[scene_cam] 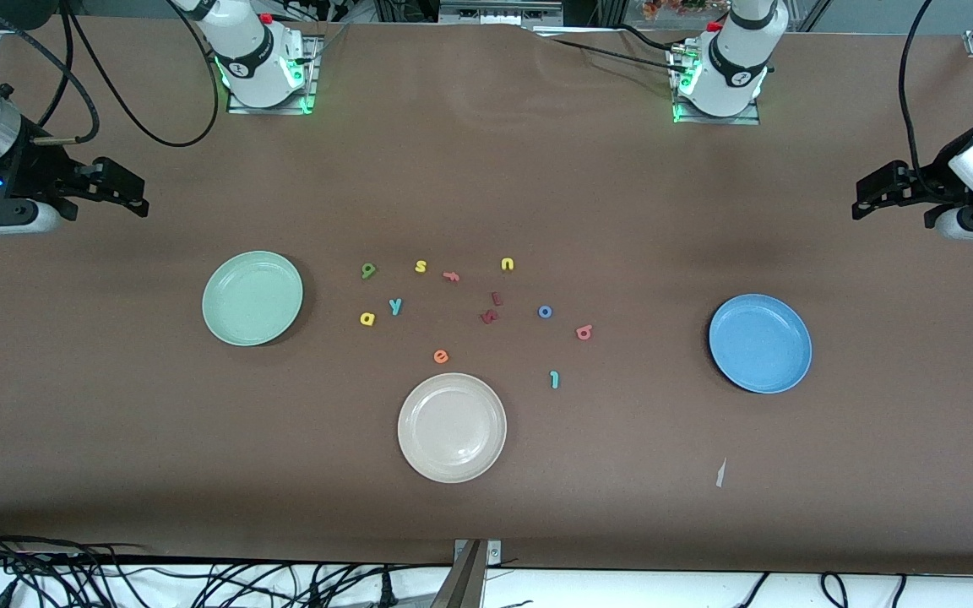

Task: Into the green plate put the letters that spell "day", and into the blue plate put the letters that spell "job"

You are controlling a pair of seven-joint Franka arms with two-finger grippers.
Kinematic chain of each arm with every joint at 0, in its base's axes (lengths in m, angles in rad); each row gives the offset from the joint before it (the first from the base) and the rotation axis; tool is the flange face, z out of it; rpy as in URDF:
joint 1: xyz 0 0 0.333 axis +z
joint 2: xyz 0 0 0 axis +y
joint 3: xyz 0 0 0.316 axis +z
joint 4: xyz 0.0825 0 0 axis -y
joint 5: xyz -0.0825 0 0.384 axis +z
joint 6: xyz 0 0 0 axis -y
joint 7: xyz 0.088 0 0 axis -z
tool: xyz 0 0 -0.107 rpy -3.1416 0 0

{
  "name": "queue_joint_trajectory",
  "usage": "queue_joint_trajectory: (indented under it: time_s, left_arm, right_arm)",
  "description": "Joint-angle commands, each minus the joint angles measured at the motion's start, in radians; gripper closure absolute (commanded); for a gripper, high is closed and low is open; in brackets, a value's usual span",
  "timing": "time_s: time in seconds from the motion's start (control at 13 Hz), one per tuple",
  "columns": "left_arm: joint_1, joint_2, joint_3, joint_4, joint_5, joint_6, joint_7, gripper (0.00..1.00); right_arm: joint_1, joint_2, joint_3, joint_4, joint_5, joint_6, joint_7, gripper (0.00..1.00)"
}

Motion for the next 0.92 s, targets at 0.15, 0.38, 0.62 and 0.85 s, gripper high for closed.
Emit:
queue_joint_trajectory:
  time_s: [0.15,0.38,0.62,0.85]
  left_arm:
    - [-0.003,0.004,0.003,0.017,-0.007,-0.016,-0.004,0.0]
    - [-0.003,0.031,0.003,0.021,-0.011,-0.003,-0.007,0.0]
    - [-0.01,0.068,0.001,0.04,-0.02,0.021,-0.009,0.0]
    - [-0.016,0.14,0.0,0.057,-0.019,0.024,-0.004,0.0]
  right_arm:
    - [0.014,0.002,0.003,0.004,-0.001,-0.039,0.019,0.0]
    - [0.075,0.048,0.003,0.01,-0.015,0.023,0.016,0.0]
    - [0.087,0.157,0.006,0.011,-0.007,0.071,0.017,0.0]
    - [0.174,0.263,0.013,0.008,0.002,0.172,0.061,0.0]
